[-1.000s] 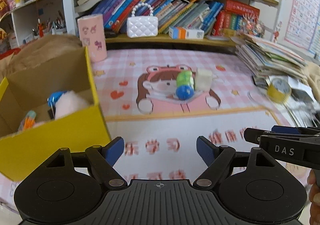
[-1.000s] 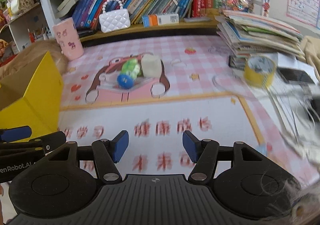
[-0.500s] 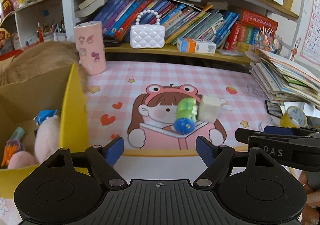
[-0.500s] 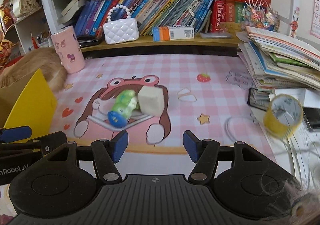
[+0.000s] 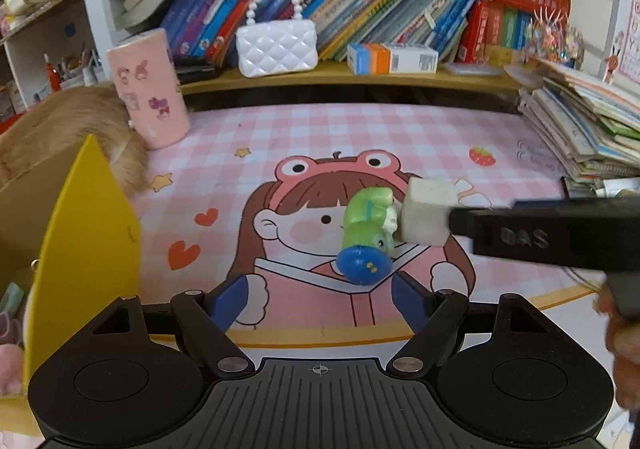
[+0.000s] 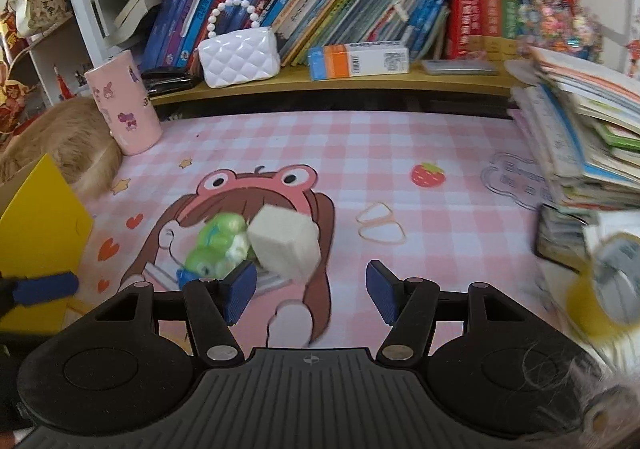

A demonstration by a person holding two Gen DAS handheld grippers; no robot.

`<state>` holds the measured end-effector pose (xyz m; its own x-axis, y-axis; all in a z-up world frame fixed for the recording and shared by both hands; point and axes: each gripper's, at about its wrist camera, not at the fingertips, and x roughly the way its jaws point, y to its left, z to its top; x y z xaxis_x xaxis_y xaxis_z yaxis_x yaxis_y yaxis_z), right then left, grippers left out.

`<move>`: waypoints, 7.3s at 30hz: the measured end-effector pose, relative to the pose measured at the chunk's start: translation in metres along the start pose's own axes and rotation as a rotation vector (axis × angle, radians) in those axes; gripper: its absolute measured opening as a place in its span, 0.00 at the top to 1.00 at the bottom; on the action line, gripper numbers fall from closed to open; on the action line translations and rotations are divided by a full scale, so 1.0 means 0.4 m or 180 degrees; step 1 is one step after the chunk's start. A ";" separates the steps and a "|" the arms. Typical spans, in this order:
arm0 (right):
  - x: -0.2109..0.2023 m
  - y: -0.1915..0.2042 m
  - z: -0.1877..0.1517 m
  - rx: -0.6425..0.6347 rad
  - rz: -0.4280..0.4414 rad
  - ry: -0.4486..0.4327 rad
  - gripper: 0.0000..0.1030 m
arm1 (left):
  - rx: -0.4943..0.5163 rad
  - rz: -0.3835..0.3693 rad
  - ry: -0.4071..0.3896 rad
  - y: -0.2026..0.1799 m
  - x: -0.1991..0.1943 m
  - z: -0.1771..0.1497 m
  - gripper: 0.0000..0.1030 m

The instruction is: Organize objects

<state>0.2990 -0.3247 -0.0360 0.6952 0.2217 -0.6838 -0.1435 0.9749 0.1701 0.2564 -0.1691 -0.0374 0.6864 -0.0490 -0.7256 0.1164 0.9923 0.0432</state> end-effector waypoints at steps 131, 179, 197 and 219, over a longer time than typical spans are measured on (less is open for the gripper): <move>-0.372 0.812 -0.263 -0.1035 0.0886 -0.0408 0.78 | -0.1293 0.0279 -0.0852 0.669 -0.589 -0.390 0.66; -0.056 0.775 0.015 -0.0923 0.0900 -0.0310 0.59 | -0.1226 0.0602 -0.0695 0.669 -0.331 -0.174 0.34; -0.264 0.698 -0.189 -0.0389 0.0284 -0.0464 0.59 | -0.0991 0.0524 -0.0733 0.622 -0.486 -0.321 0.21; -0.446 0.551 -0.490 0.0203 -0.0656 -0.0145 0.43 | -0.0425 0.0076 -0.0268 0.408 -0.485 -0.459 0.13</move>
<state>0.0053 -0.1455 -0.0157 0.7365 0.0153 -0.6762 0.0487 0.9960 0.0755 0.0103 0.0232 -0.0158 0.7462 -0.0290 -0.6651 0.0067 0.9993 -0.0360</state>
